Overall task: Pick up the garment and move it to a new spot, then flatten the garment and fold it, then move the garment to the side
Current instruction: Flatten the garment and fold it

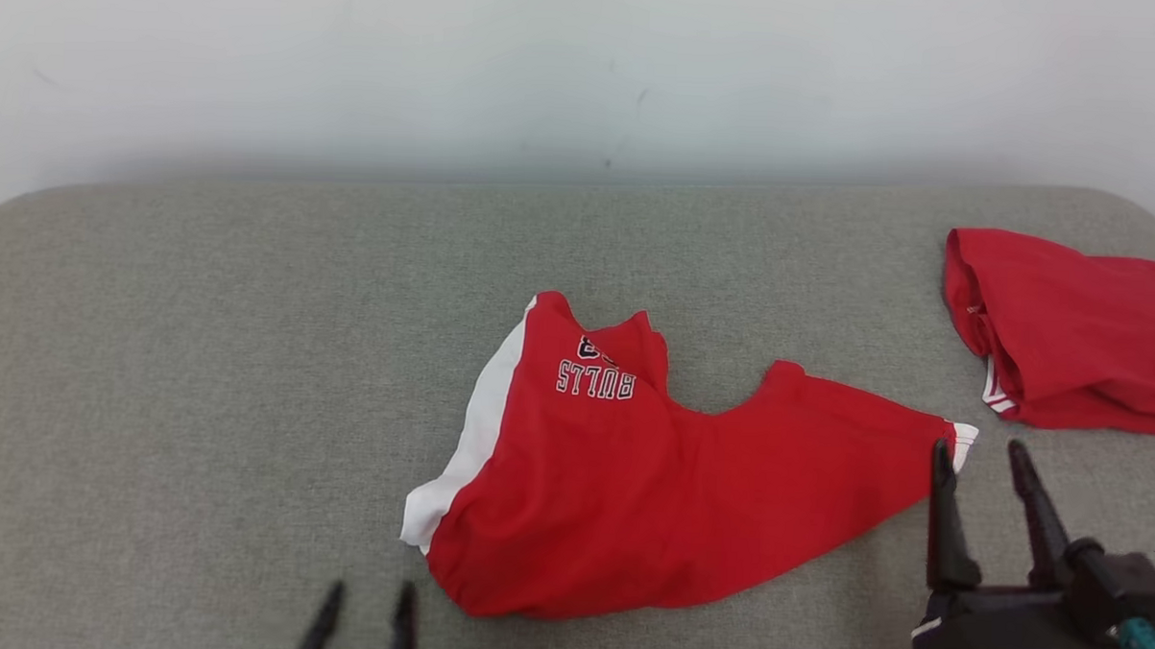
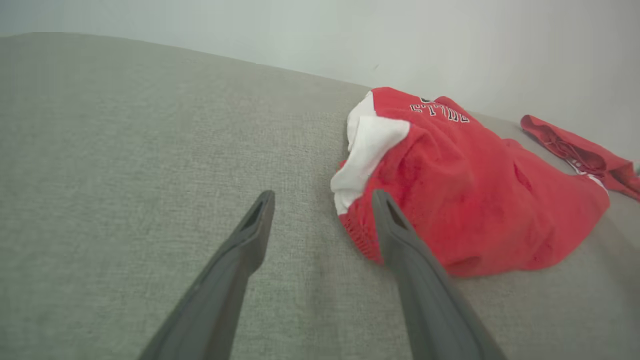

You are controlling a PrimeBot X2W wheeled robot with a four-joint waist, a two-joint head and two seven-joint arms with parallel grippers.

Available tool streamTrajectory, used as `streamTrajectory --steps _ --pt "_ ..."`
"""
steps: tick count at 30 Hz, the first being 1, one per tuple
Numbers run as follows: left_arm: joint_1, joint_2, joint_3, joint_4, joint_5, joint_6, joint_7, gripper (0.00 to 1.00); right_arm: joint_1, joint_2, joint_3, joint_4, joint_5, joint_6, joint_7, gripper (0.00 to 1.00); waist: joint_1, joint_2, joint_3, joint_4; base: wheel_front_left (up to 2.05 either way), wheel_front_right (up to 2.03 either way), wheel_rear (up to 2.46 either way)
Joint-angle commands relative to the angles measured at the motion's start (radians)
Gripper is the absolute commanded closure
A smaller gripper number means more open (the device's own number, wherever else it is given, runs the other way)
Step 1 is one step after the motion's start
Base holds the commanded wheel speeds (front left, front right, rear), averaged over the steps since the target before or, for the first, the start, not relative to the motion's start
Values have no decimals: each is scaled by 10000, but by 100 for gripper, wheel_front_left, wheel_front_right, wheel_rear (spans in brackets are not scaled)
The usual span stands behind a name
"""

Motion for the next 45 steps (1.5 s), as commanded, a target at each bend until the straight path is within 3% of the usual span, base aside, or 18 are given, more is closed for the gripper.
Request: streamTrajectory --steps 1,7,18,19,20,21,34,45 --pt "32 -8 -261 165 -59 -53 -26 0 202 99 59 -59 85 -28 1 0 1 0 37 -73 0 0 0" --pt "-140 3 -1556 938 -403 -118 -26 0 543 415 270 -23 163 -28 0 0 1 0 186 -425 0 0 0" --pt "-1239 1 -1890 2156 -1141 -126 -26 0 363 522 387 -3 236 -28 0 0 1 0 447 -975 0 0 0" --pt "-1351 1 -1870 2180 -1139 -126 -26 38 355 527 381 -8 240 -28 0 0 1 0 458 -995 0 0 0" --pt "-1456 6 -1799 2194 -1152 -127 -26 61 364 532 374 -19 240 -28 0 0 1 0 465 -1007 0 0 0" --pt "-1538 7 -1728 2191 -1076 -127 -26 100 386 536 359 -31 238 -28 0 0 1 0 466 -1008 0 0 0" --pt "-1069 2 -808 111 -278 -127 -26 100 660 578 275 -17 260 -28 0 0 1 0 266 -398 0 0 0" --pt "593 428 -1200 -1871 352 -128 -26 100 883 605 143 -85 331 -28 0 0 1 0 181 139 0 0 0"
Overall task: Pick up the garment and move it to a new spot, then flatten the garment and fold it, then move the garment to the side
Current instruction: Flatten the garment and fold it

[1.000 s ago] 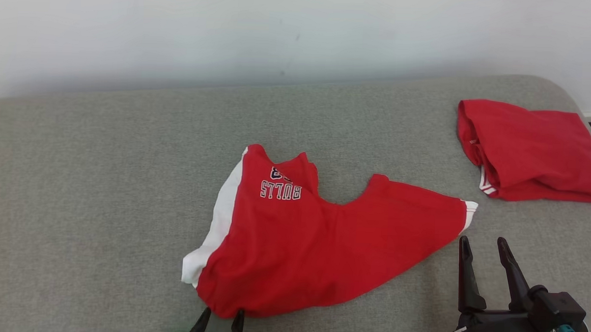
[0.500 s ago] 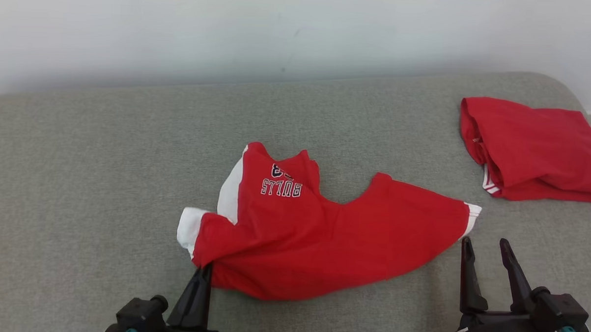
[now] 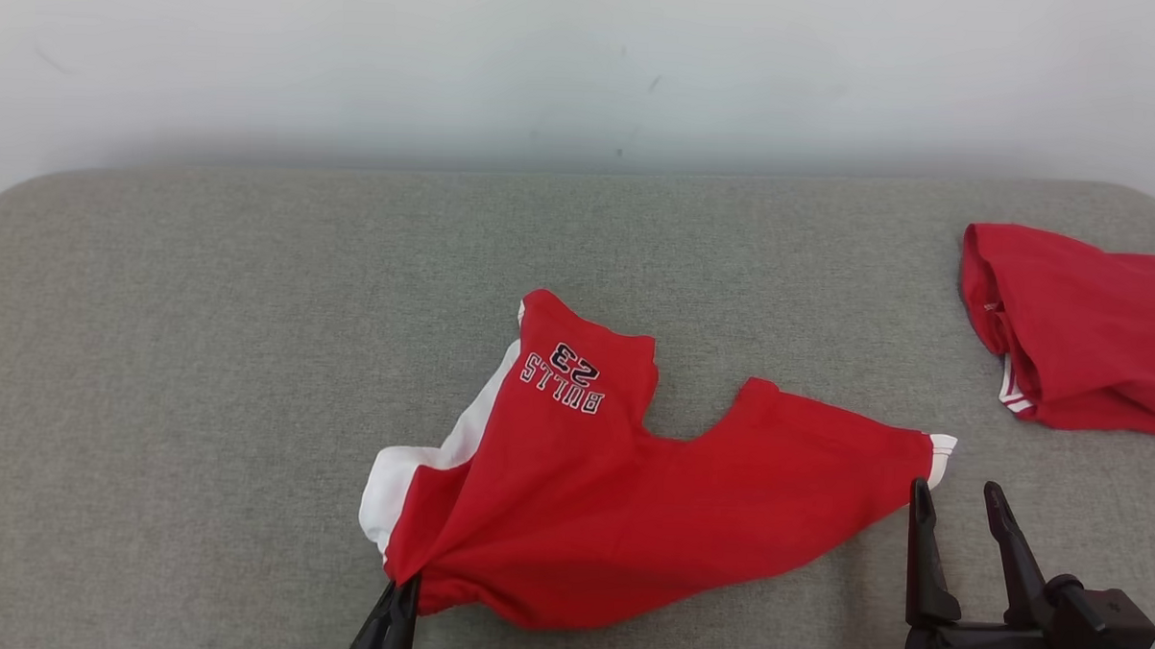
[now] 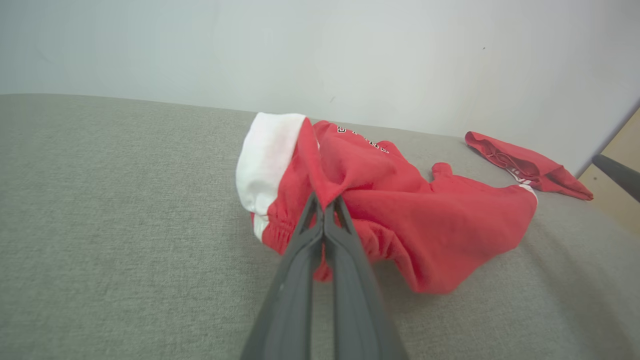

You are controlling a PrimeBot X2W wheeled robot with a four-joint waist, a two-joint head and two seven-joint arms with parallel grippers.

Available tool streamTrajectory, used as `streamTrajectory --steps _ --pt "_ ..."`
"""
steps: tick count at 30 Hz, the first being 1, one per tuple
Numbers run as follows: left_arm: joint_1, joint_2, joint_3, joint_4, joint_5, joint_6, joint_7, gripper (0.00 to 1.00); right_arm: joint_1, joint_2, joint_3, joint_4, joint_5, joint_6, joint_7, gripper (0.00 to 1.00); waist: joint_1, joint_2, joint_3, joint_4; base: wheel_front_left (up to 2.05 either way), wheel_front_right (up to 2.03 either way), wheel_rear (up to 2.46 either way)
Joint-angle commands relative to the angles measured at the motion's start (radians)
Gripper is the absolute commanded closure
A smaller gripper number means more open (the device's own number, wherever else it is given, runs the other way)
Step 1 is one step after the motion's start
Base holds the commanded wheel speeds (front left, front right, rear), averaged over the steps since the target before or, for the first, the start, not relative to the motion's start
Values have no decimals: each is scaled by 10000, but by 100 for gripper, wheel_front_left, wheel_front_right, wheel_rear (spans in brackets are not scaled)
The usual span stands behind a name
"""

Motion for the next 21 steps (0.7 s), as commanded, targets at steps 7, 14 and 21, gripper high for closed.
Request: streamTrajectory --steps 7,14,21 --pt "-631 174 -132 49 251 10 -26 100 33 21 167 118 22 -24 0 0 0 0 -2 -79 0 0 0" --pt "-3046 864 -437 1630 469 14 -26 100 -382 -13 399 253 -24 -26 0 0 0 0 315 -998 0 0 0" --pt "-5157 1680 -499 3321 90 14 -26 100 -720 3 450 395 92 -26 0 0 0 0 844 -2140 0 0 0"
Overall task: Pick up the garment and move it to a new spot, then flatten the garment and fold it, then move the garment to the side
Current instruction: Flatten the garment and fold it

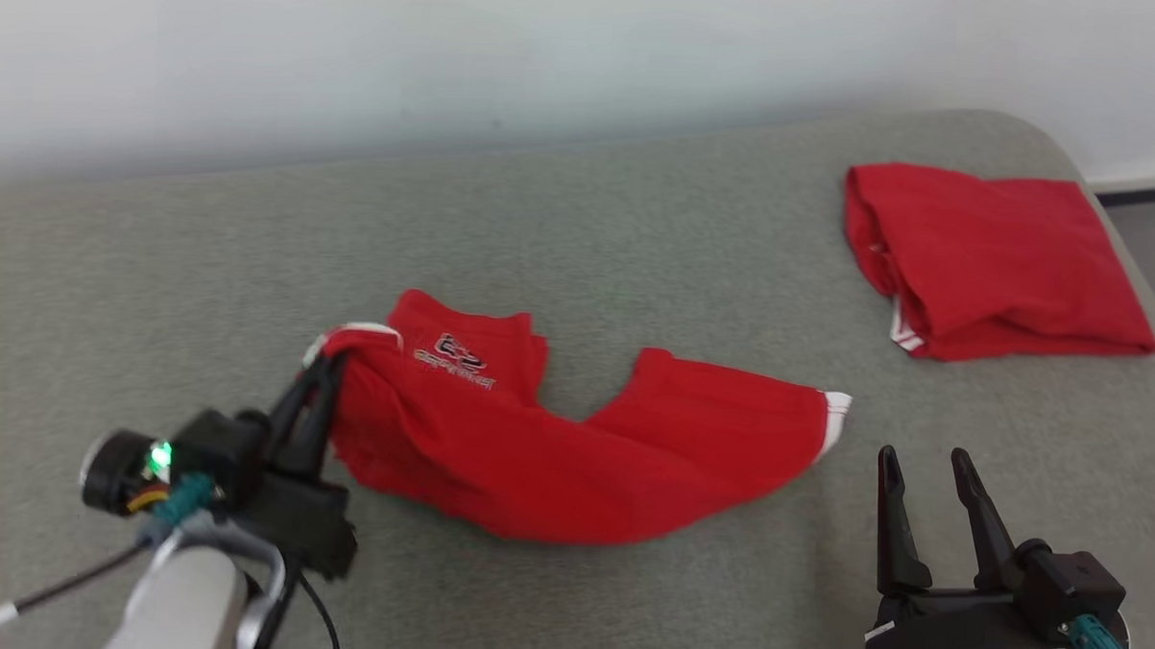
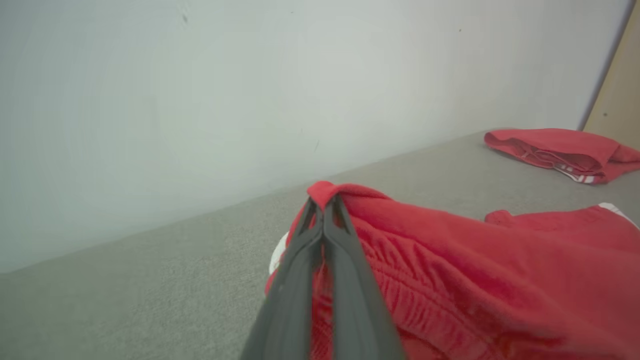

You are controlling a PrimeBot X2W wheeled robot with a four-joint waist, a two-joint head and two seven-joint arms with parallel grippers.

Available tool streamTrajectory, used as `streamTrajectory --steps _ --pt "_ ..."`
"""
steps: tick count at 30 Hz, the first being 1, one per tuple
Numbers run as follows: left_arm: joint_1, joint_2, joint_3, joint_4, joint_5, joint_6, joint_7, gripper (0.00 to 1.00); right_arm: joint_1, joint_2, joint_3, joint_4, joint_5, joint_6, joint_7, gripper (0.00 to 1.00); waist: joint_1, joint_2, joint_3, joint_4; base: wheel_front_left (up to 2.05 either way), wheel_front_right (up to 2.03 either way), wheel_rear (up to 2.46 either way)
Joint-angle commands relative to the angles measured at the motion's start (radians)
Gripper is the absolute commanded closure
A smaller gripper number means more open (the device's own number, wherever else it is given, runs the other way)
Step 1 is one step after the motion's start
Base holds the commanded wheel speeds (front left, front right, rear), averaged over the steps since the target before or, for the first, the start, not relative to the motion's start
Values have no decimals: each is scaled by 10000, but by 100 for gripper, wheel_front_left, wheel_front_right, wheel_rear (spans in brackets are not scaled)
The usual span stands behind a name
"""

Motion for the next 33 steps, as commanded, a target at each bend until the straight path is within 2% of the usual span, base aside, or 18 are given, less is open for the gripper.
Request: streamTrajectory --steps 1,5,9,18,19,20,21,28,30,31,33 --pt "-553 152 19 422 -227 20 -26 100 -113 7 -10 55 75 -26 0 0 0 0 540 -867 0 0 0" --pt "-1615 439 -67 1428 -332 20 -26 100 -281 17 -83 159 103 -26 0 0 0 0 845 -1246 0 0 0" --pt "-2286 497 -126 2165 -459 20 -26 100 -361 24 -122 220 127 -28 0 0 0 0 993 -1377 0 0 0" --pt "-3396 142 -350 4026 -683 20 -26 100 -448 38 -71 402 27 -28 2 0 0 0 1070 -1188 0 0 0" --pt "-3456 109 -266 4053 -667 20 -26 77 -449 37 -54 424 15 -26 0 0 0 0 1046 -1130 0 0 0" --pt "-3479 47 -240 4038 -604 20 -26 18 -437 36 -60 436 10 -28 0 0 0 0 1021 -1052 0 0 0" --pt "-3449 -16 -144 3980 -570 20 -26 0 -426 36 -38 456 -1 -26 0 0 0 0 986 -986 0 0 0" --pt "-2319 -555 811 2970 -689 20 -26 0 -170 32 -96 503 21 -26 2 0 0 0 631 -404 0 0 0" --pt "-1699 -759 1250 2246 -685 20 -26 0 -113 31 -98 497 73 -28 0 0 0 0 512 -271 0 0 0" --pt "-887 -961 1343 1461 -511 18 -26 0 -2 34 -87 508 132 -27 0 0 0 0 406 -156 0 0 0" --pt "-145 -1078 1355 743 -410 20 -27 0 66 37 -54 521 169 -27 0 0 0 0 305 -48 0 0 0"
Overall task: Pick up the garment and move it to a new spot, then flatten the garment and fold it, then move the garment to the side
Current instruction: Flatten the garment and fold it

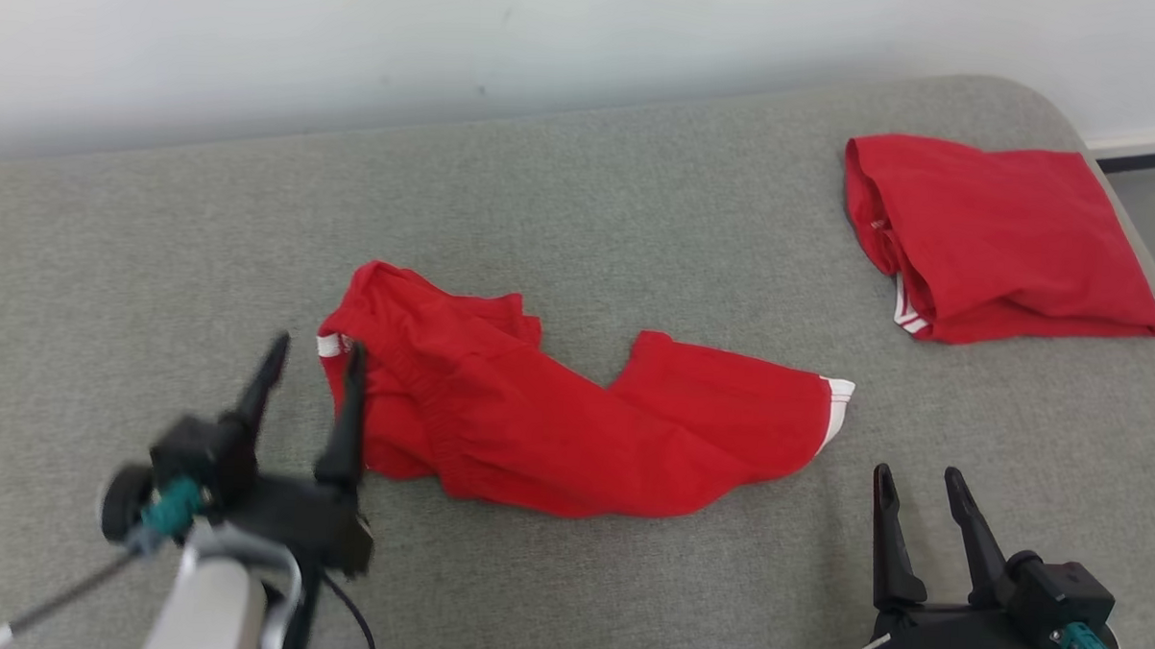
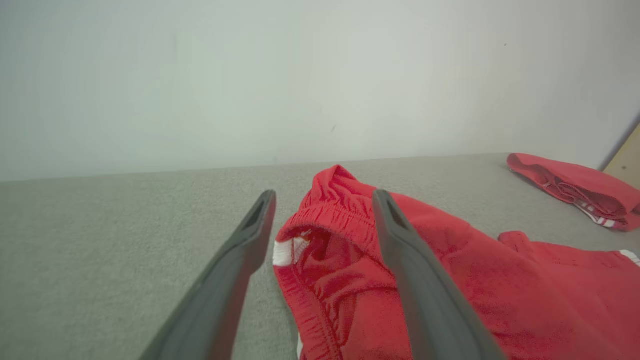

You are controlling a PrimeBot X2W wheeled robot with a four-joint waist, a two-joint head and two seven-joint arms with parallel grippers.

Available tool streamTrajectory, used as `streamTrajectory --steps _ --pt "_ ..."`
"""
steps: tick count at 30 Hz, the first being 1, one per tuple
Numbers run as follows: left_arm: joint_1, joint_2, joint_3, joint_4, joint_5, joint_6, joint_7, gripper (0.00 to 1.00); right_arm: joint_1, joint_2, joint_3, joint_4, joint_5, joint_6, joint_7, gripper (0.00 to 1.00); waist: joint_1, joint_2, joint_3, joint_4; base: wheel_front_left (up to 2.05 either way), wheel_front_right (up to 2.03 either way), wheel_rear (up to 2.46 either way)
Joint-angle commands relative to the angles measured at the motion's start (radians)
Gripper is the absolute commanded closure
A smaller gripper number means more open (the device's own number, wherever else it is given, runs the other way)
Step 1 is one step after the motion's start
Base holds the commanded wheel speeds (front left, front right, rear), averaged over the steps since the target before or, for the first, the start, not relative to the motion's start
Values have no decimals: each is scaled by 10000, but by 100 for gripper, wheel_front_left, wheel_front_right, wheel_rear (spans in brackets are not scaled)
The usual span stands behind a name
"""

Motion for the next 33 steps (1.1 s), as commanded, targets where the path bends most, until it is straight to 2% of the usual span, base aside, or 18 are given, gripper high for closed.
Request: streamTrajectory --steps 1,6,11,24,30,31,33 --pt "529 -90 -37 -390 26 20 -26 0 126 19 23 7 82 -28 0 0 1 0 -244 234 0 0 0" --pt "1971 -300 -844 -1218 149 20 -26 0 245 22 28 15 93 -28 0 0 1 0 -374 392 0 0 0" --pt "2518 -413 -1458 -1073 8 20 -26 0 119 21 149 51 119 -28 0 0 1 0 -355 318 0 0 0" --pt "1825 -230 -2029 -85 -191 20 -26 0 25 22 201 67 180 -28 0 0 1 0 -56 -512 0 0 0" --pt "1536 -192 -2046 324 -397 20 -26 2 83 23 142 29 193 -28 0 0 1 0 -30 -663 0 0 0" --pt "1490 -201 -2051 336 -426 20 -26 58 85 23 134 28 199 -28 0 0 1 0 -33 -666 0 0 0" --pt "1459 -203 -2123 361 -410 20 -26 100 86 25 110 25 213 -27 0 0 1 0 -49 -642 0 0 0"
